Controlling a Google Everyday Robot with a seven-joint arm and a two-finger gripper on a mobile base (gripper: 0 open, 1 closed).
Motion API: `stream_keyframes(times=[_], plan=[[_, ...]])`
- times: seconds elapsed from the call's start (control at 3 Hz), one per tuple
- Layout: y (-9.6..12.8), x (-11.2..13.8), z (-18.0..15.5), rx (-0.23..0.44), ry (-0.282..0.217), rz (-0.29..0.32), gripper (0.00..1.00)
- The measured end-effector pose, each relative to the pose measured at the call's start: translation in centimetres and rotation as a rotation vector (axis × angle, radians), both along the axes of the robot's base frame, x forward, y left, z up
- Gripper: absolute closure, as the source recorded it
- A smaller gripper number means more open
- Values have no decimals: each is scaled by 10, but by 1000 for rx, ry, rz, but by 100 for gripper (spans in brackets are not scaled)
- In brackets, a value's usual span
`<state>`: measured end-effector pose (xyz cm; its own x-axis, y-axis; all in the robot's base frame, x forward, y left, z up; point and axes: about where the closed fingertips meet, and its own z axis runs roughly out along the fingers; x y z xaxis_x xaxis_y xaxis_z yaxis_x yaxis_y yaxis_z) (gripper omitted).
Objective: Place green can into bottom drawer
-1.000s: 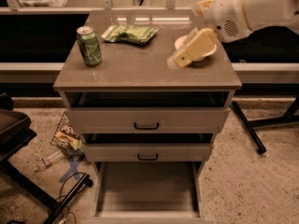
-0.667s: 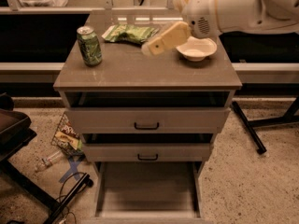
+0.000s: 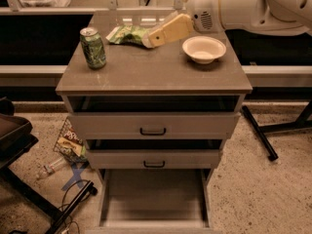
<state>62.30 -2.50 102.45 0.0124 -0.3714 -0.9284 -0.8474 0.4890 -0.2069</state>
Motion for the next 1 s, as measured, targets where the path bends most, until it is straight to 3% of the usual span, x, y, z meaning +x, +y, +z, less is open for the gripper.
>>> stream_keyframes(times=[0.33,0.67,1.0], plan=[[15,13,-8,15,-6,-6,0],[59,77,-51,93,-4,-32,0],[84,139,-79,133,-8,-68,0]])
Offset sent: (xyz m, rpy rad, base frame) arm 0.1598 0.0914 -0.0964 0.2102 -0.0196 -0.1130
